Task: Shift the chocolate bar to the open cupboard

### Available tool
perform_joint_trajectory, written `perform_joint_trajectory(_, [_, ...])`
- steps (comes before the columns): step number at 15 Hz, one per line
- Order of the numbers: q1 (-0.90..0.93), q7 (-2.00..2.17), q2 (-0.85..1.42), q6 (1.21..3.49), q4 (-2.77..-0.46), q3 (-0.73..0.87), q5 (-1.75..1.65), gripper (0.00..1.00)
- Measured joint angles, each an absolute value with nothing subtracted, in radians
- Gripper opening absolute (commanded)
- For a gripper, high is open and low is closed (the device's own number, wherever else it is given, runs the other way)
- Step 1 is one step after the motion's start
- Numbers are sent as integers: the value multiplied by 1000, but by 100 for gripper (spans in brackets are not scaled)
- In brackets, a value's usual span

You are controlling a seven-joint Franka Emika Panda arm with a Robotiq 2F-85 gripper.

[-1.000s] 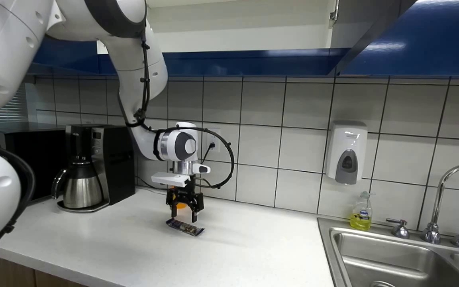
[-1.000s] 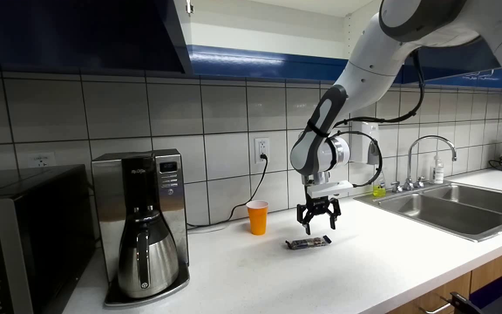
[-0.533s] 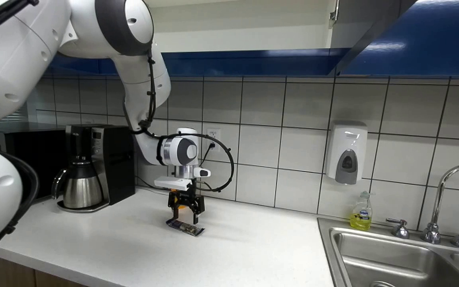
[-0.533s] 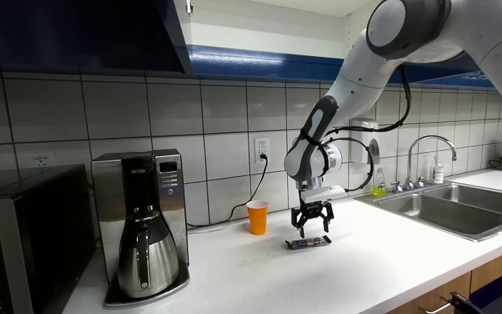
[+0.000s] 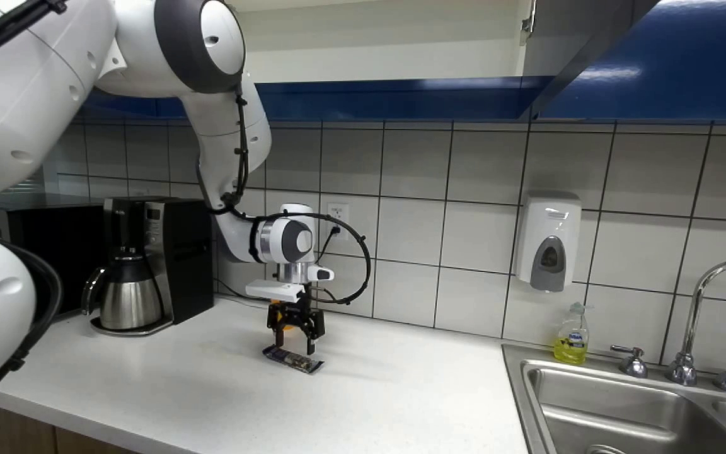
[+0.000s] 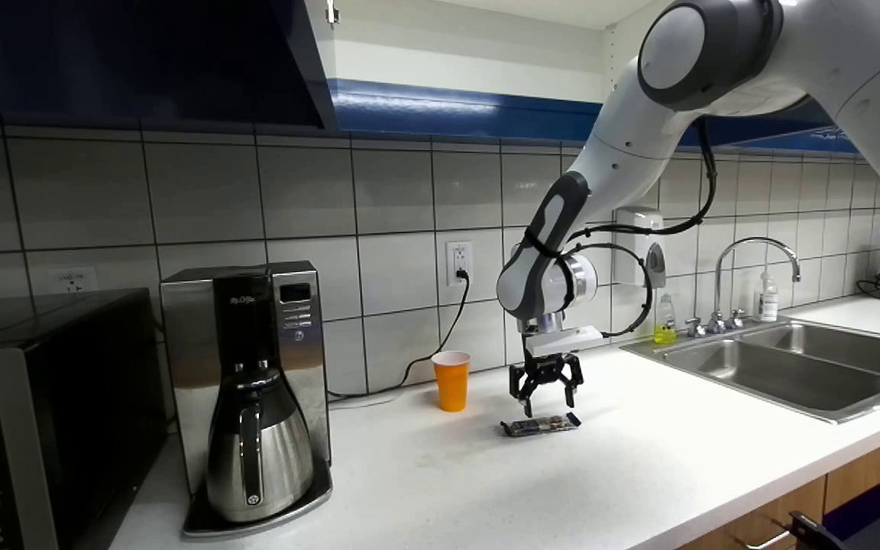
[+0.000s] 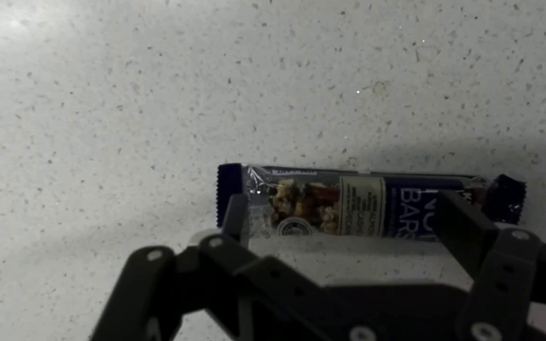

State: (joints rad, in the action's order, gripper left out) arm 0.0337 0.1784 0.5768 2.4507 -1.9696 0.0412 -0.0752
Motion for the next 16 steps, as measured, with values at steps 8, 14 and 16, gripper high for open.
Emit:
perform_joint_trajectory(8, [34,138,577,2456,-1973,40,-78,100])
perform_joint_trajectory(14, [34,14,577,2466,-1975,38,-108,100])
perform_joint_trajectory(16, [34,-35,577,2470,-1977,37,-128,100])
